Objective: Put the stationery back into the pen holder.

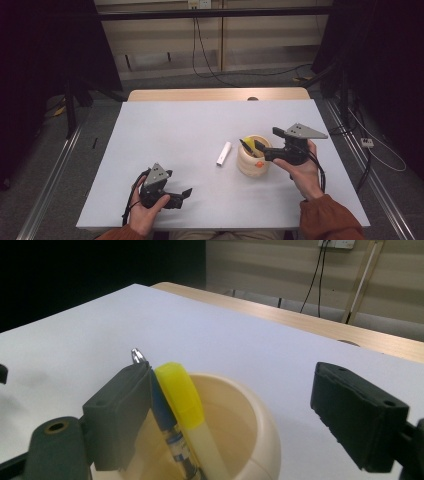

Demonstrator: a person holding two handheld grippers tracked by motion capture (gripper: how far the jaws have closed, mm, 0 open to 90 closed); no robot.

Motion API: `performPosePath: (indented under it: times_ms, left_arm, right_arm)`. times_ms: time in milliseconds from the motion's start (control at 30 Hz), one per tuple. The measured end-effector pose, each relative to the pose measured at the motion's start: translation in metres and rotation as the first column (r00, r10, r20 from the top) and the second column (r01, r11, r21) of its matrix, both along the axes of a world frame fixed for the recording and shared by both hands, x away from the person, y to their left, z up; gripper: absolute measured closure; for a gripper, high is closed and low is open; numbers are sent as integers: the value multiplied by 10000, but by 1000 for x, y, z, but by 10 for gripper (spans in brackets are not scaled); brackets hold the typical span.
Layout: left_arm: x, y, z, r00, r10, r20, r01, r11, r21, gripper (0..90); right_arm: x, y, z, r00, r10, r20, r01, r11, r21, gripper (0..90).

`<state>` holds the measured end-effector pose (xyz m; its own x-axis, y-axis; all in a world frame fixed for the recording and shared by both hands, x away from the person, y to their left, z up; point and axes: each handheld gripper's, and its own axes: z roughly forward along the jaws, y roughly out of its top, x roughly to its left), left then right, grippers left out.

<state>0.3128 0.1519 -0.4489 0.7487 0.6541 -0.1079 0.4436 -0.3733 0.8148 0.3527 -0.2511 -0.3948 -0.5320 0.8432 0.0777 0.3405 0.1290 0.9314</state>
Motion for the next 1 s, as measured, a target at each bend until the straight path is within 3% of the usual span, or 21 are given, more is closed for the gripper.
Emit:
performPosePath:
  times_ms: [467, 733, 1000]
  left_arm:
    - [0, 0, 0, 10000, 14, 18, -14, 10000, 15, 70]
    - [1, 2, 0, 9997, 255, 57, -255, 9997, 51, 69]
    - [2, 6, 4, 9988, 484, 49, -484, 9988, -86, 52]
  right_arm:
    - [-40, -19, -4, 9992, -125, -383, 113, 9994, -330, 114]
    - [-52, -29, -24, 9956, -329, -872, 279, 9979, -584, 105]
    - [-63, -29, -31, 9955, -245, -910, 166, 9961, -865, 102]
